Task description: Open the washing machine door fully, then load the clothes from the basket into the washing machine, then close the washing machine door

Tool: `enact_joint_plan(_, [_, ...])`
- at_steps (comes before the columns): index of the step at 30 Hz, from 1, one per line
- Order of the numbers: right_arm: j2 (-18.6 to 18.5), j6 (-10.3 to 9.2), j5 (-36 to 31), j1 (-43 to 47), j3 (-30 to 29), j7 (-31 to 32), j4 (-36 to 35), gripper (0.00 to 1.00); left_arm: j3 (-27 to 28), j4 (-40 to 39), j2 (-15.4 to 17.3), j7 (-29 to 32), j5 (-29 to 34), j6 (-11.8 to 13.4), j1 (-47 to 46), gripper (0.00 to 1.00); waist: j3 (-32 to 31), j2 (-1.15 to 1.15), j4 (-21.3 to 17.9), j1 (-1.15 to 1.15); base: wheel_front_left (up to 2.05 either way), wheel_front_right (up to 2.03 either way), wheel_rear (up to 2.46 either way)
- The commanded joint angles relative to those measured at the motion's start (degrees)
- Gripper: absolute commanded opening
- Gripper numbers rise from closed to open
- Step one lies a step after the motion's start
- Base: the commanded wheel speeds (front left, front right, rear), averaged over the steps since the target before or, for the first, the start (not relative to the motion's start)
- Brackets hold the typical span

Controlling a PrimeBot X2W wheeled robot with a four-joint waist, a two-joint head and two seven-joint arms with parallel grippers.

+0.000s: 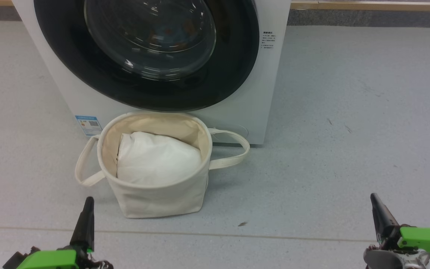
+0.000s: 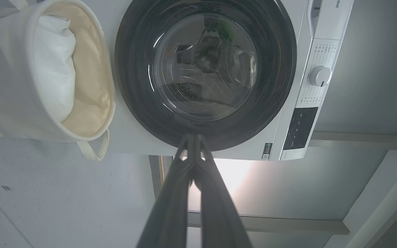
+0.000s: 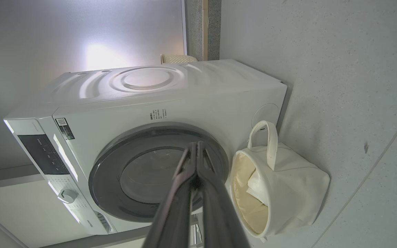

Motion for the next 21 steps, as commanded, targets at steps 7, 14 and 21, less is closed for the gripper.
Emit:
enact_joint_plan(7, [-0.56, 0.01, 0.31, -2.87, 1.08, 0.48, -2.13, 0.00, 1.94, -2.05, 0.83, 0.45, -0.17, -0.41, -2.44, 0.00, 0.00, 0.00, 0.00, 0.00, 0.00, 0.00, 0.00])
enact_joint_plan(14, [-0.56, 0.01, 0.31, -2.87, 1.08, 0.47, -2.13, 0.00, 1.94, -2.06, 0.83, 0.45, -0.17, -0.41, -2.44, 0.00, 0.00, 0.00, 0.00, 0.00, 0.00, 0.00, 0.00])
enact_joint_plan(21, [-0.56, 0.01, 0.31, -2.87, 1.08, 0.47, -2.13, 0.00, 1.94, -2.06, 0.83, 0.45, -0.17, -0.41, -2.44, 0.00, 0.00, 0.00, 0.00, 0.00, 0.00, 0.00, 0.00])
